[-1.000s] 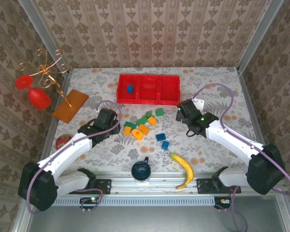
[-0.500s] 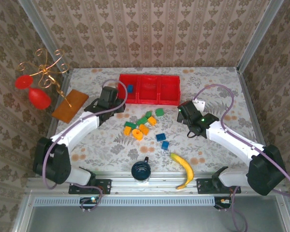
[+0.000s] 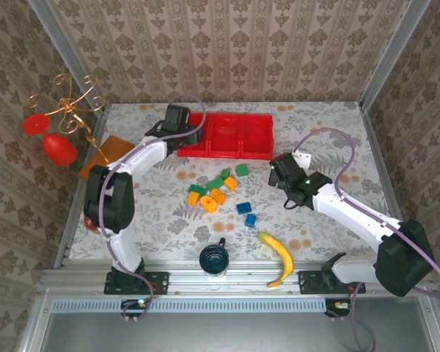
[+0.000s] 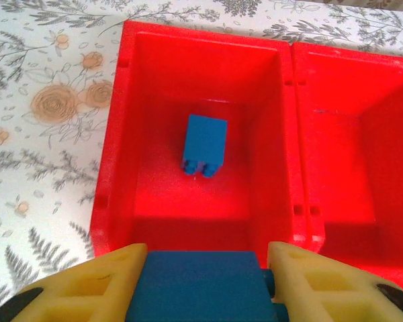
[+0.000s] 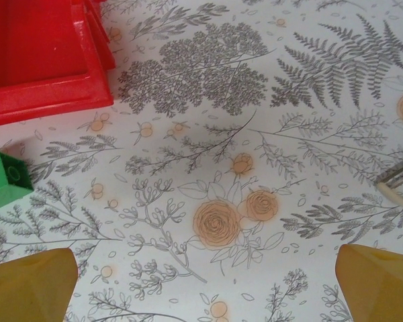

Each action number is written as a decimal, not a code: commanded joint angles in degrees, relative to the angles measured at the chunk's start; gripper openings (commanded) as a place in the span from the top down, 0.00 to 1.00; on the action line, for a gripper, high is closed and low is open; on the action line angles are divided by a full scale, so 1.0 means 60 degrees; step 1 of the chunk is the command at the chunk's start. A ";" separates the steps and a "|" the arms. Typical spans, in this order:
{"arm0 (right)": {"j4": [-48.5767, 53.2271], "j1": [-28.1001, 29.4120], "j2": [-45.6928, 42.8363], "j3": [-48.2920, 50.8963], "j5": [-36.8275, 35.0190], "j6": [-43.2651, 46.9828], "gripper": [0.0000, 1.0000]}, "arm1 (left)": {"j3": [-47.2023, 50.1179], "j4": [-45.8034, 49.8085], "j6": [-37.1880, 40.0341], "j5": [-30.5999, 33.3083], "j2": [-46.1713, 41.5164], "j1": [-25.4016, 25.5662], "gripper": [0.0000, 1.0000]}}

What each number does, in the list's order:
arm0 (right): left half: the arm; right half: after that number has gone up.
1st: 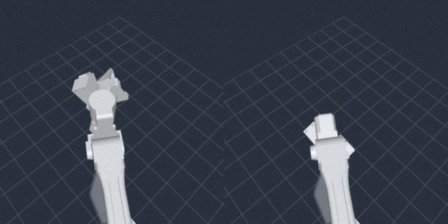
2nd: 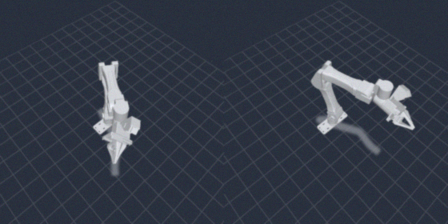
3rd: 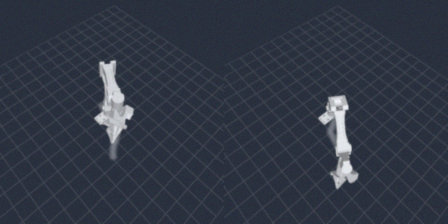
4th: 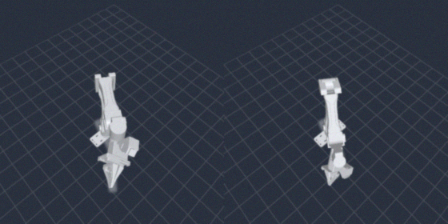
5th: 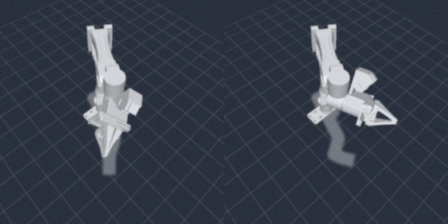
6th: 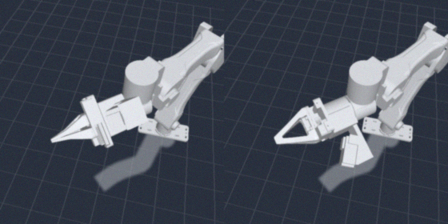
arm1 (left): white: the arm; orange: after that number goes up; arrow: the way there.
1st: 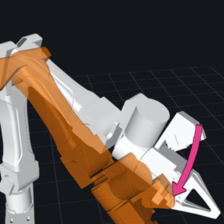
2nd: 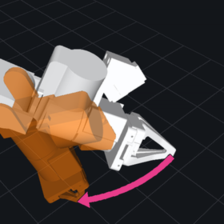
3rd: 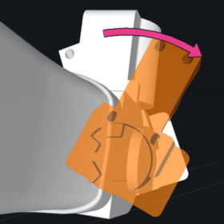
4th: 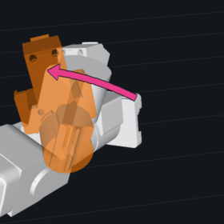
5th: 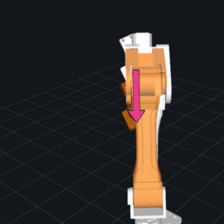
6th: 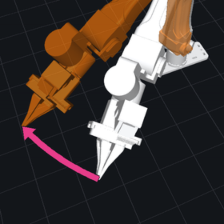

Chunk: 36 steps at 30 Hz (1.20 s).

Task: Sort the legos into containers by color
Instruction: Place the lego in the container.

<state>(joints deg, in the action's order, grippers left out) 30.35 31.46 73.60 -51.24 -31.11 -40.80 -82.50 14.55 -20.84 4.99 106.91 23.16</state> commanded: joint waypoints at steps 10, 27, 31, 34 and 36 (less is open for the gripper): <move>-0.0836 0.0338 0.0599 0.0094 0.1316 -0.0088 0.00 | -0.1733 0.0679 0.0412 -0.0027 0.1563 -0.0182 0.71; -0.1075 0.1607 0.1698 -0.1087 0.2384 0.0750 0.04 | -0.1674 0.0620 0.0167 -0.0124 0.1152 -0.0212 0.35; -0.1030 0.1940 0.1931 -0.1492 0.2758 0.0979 0.07 | -0.1236 0.0468 0.0028 -0.0281 0.0543 -0.0197 0.32; -0.0958 0.2120 0.2167 -0.1784 0.3065 0.1105 0.10 | -0.0709 0.0252 -0.0110 -0.0324 -0.0142 -0.0197 0.30; -0.0899 0.2169 0.2373 -0.1997 0.3378 0.1184 0.15 | -0.0250 0.0070 -0.0239 -0.0335 -0.0678 -0.0197 0.27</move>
<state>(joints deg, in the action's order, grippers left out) 24.03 43.90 86.32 -60.99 -14.15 -35.33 -86.19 16.88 -20.43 3.84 108.42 22.35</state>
